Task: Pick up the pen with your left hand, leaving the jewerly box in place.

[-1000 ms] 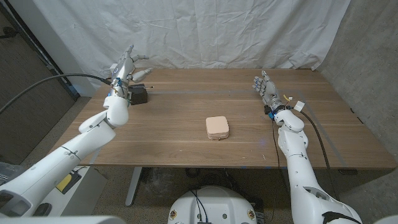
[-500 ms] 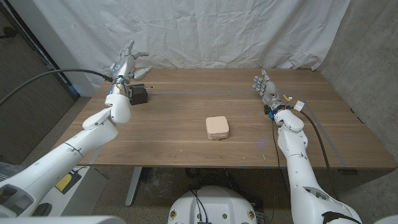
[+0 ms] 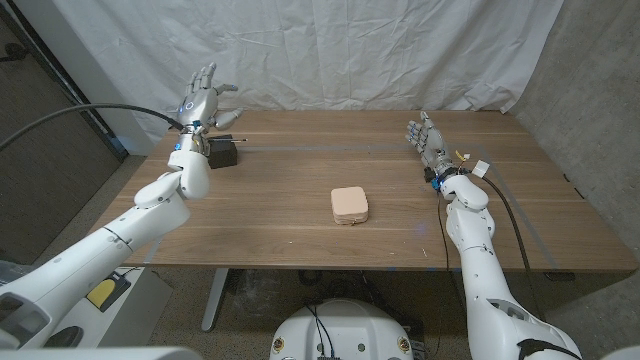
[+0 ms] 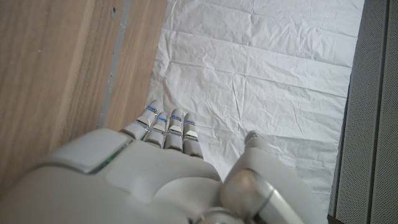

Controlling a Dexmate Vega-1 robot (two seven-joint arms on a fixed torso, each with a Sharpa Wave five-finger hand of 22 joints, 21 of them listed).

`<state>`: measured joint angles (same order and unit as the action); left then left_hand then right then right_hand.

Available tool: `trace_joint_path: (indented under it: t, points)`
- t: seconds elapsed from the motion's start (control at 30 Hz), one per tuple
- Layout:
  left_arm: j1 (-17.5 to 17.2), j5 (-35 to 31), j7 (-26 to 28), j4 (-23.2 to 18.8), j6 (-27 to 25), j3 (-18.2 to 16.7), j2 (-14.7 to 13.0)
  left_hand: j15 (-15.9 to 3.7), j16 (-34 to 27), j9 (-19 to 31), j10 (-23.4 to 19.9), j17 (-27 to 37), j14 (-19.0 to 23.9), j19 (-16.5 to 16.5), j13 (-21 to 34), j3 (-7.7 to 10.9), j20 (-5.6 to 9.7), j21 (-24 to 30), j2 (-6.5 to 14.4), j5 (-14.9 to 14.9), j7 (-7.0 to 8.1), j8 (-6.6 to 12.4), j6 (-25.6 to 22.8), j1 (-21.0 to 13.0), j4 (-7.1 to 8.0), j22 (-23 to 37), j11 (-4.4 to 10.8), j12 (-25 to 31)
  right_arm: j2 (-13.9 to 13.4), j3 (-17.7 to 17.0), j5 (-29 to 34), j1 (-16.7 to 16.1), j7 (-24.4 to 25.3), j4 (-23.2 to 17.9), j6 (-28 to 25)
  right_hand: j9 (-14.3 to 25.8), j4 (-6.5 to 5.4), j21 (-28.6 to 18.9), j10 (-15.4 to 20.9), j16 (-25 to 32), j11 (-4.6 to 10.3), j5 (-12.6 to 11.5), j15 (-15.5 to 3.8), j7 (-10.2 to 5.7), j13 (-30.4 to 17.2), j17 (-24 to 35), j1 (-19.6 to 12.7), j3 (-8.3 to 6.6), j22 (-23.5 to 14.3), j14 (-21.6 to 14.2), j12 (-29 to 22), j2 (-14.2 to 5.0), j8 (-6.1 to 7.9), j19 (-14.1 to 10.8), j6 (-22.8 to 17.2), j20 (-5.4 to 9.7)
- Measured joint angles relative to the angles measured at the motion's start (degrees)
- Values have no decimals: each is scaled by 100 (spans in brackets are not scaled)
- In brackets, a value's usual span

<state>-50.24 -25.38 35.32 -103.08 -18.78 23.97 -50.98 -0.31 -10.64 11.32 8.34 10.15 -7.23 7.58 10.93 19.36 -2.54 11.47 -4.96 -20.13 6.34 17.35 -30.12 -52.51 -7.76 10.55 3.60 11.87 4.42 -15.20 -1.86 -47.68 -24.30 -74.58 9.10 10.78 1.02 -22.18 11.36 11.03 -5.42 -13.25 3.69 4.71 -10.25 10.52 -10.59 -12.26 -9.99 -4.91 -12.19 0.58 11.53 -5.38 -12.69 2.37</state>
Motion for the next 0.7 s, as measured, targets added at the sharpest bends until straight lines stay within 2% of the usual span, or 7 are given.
trace_joint_path:
  t: [0.7]
  points:
    - [171,-582,-671,-315,-784,281,-258,18,0,29,0,13,-24,0,0,-57,0,0,23,0,31,0,-31,-68,26,-1,0,0,-3,-27,-19,37,-90,-85,-223,0,0,38,0,0,0,0,0,-21,0,0,0,0,-29,0,0,0,-39,-21,21,-21]
